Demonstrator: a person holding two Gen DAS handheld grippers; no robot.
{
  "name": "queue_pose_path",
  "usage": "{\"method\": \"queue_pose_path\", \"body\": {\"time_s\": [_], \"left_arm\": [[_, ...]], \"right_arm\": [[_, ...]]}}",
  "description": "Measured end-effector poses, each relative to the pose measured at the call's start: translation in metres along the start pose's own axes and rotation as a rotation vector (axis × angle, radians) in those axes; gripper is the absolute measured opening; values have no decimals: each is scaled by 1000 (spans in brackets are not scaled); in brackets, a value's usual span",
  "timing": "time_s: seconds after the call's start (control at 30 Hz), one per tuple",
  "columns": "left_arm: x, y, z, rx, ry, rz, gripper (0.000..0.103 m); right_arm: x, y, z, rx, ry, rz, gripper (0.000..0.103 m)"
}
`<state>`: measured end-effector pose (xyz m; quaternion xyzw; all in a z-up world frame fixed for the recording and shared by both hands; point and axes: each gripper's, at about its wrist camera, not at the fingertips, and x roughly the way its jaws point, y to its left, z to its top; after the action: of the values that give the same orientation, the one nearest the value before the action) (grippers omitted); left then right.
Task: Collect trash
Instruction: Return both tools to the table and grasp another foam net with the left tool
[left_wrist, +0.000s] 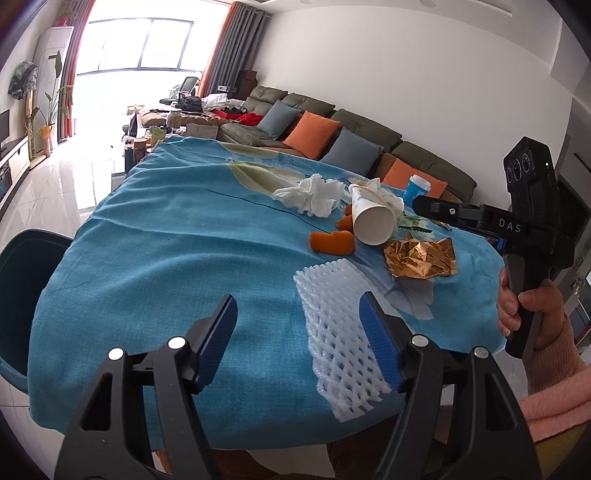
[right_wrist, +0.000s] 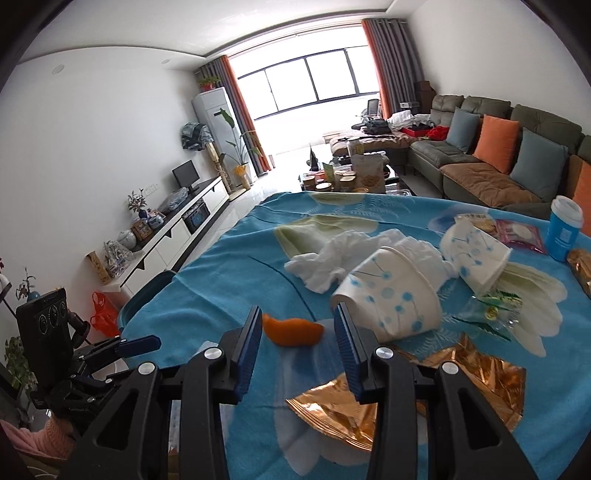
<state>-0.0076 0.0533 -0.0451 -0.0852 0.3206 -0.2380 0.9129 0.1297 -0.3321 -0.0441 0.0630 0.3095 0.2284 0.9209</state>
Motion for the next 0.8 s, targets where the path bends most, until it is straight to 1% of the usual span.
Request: {"method": "queue_pose_path", "body": {"time_s": [0.17,0.33,0.5,0.73,0.8], "left_arm": [[9,-3,-2,4,27,-7,68],[15,-5,-4,3,47,-16,68],[20,-8,-5,13,63,-23,68],[25,-9,-9,14,91,-32,68],[25,-9,-9,15,94,-39,67]], "right_arm": [[-8,-32,-14,66,-6,-54,38],[-22,-57,-21,122,-29,-103,38],[-35,-73,-25,156,-39,-148,38],[-42,-92,-39,194,-17,-200,38],[-43,-97,-43,220,-14,-195,38]]}}
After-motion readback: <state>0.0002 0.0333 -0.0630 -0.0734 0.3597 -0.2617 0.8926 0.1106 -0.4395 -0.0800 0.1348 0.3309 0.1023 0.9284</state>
